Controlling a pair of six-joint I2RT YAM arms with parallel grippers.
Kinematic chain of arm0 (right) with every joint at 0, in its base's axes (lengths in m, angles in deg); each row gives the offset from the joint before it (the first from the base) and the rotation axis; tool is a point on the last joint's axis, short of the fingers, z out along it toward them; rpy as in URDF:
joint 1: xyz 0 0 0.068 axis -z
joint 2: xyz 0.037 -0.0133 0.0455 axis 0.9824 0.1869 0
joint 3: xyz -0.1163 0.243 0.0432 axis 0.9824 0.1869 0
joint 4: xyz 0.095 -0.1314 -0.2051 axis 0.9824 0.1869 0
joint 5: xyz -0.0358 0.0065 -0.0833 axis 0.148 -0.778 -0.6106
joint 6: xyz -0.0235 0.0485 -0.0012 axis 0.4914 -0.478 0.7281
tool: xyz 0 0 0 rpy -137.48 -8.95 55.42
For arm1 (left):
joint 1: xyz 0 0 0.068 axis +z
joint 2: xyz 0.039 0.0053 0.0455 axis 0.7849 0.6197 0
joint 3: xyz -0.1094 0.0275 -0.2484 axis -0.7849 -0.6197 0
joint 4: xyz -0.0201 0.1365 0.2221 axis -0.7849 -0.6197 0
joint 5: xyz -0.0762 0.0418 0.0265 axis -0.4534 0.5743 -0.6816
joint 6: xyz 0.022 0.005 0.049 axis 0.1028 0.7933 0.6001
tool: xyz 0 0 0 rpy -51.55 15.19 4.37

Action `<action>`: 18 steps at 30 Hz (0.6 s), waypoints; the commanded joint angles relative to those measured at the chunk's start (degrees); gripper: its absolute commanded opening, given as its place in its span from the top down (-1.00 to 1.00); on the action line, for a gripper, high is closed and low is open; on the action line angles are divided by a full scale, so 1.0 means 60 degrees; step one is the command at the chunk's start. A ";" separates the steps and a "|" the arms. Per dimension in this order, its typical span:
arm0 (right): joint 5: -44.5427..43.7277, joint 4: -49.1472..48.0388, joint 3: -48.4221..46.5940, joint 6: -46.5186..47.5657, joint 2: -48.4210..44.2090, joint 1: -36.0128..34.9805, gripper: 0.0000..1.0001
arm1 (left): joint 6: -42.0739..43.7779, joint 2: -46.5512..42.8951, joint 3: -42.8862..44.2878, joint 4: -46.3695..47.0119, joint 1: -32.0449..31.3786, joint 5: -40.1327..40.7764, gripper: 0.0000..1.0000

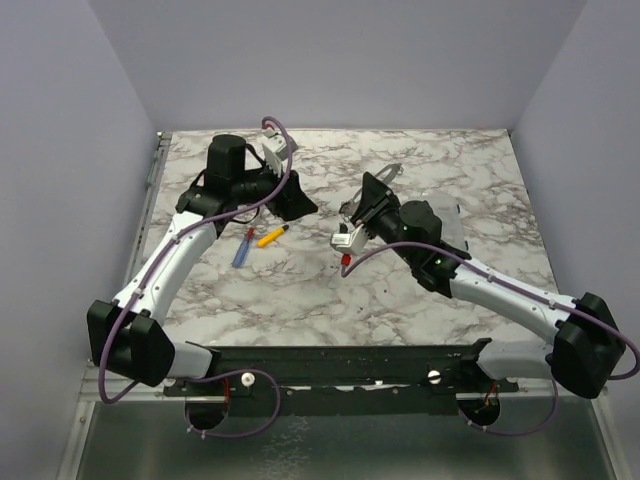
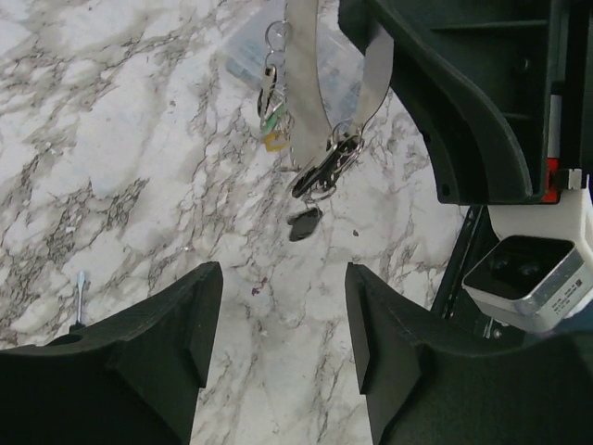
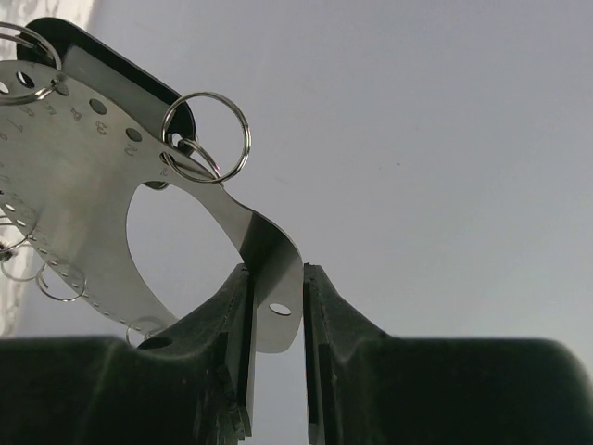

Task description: Remove the keys from the keyring

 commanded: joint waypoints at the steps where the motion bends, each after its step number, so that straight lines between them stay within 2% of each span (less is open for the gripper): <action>1: 0.0813 0.0266 -0.0606 -0.1250 -0.0455 -0.0321 0.99 | 0.0254 -0.0436 -0.0395 0.1193 -0.0553 0.0232 -0.17; 4: 0.1268 0.0822 -0.0678 -0.1618 -0.0719 -0.0451 0.99 | 0.0235 -0.0607 -0.0625 0.1705 -0.0966 0.0194 -0.16; 9: 0.1128 0.2381 -0.1307 -0.2711 -0.0614 -0.0606 0.99 | 0.0319 -0.0543 -0.0719 0.1733 -0.1370 0.0449 -0.14; 11: 0.0959 0.2718 -0.1539 -0.3007 -0.0482 -0.0657 0.99 | 0.0257 -0.0515 -0.0772 0.1729 -0.1497 0.0495 -0.19; 15: 0.0776 0.3225 -0.1646 -0.3130 -0.0355 -0.0771 0.99 | 0.0218 -0.0485 -0.0799 0.1730 -0.1711 0.0461 -0.41; 17: 0.0805 0.3437 -0.1663 -0.3095 -0.0343 -0.0815 0.99 | 0.0201 -0.0442 -0.0761 0.1735 -0.1813 0.0719 -0.43; 18: 0.0810 0.3593 -0.1659 -0.3063 -0.0339 -0.0836 0.99 | 0.0202 -0.0437 -0.0729 0.1745 -0.1825 0.0790 -0.36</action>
